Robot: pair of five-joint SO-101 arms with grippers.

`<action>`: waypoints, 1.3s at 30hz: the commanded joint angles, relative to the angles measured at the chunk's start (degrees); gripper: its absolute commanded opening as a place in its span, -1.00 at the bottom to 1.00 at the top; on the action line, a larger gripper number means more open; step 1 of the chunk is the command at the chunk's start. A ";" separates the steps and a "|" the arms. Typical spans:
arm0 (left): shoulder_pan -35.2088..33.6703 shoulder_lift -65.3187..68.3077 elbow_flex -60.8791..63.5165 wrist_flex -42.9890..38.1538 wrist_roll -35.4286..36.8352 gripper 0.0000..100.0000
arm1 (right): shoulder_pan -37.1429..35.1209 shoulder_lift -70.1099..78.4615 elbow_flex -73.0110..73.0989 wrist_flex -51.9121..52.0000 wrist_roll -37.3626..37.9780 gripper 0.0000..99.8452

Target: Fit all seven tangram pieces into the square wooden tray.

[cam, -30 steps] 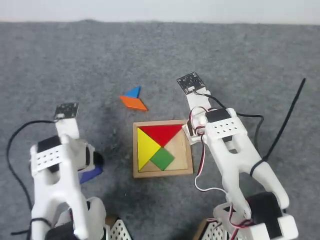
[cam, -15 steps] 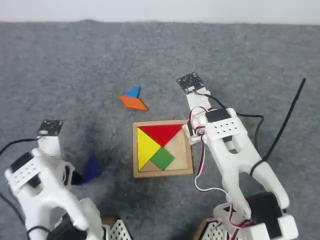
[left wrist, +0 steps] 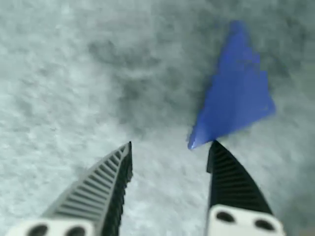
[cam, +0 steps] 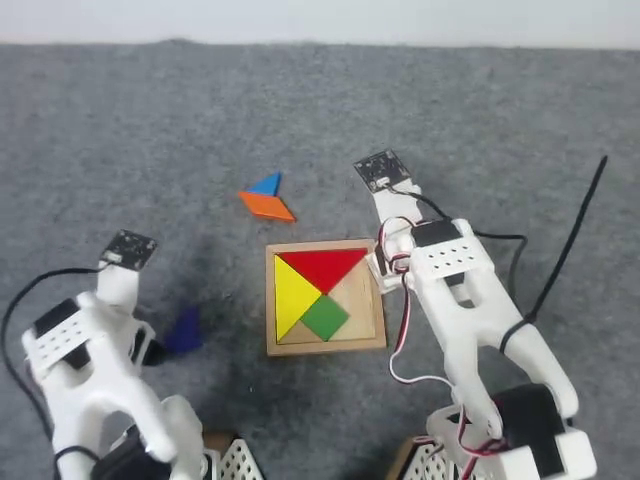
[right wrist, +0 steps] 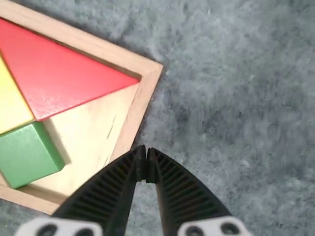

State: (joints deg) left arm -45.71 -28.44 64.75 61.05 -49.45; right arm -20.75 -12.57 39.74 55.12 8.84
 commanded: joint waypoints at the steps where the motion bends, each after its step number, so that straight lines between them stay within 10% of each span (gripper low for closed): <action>1: 0.62 0.00 -0.31 -6.42 3.60 -0.52 | 0.75 -3.30 -0.53 -1.01 0.18 -0.98; 11: 1.05 0.00 -0.22 -15.74 4.92 -0.52 | 0.75 -3.30 -0.44 -1.01 0.18 -0.98; 17: 8.88 0.00 -0.48 -15.38 20.75 -0.52 | 0.75 -3.30 -0.44 -1.01 0.18 -0.98; 28: 7.56 -0.97 -13.14 16.53 40.44 -0.53 | 0.75 -3.38 -0.35 -1.01 0.44 -0.98; 39: 15.47 11.60 -9.36 8.62 46.95 -0.53 | 0.75 -3.38 -0.35 -1.01 0.35 -0.98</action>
State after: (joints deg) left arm -34.02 -24.57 57.80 71.96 -3.30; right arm -20.84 -12.57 39.82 55.12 8.84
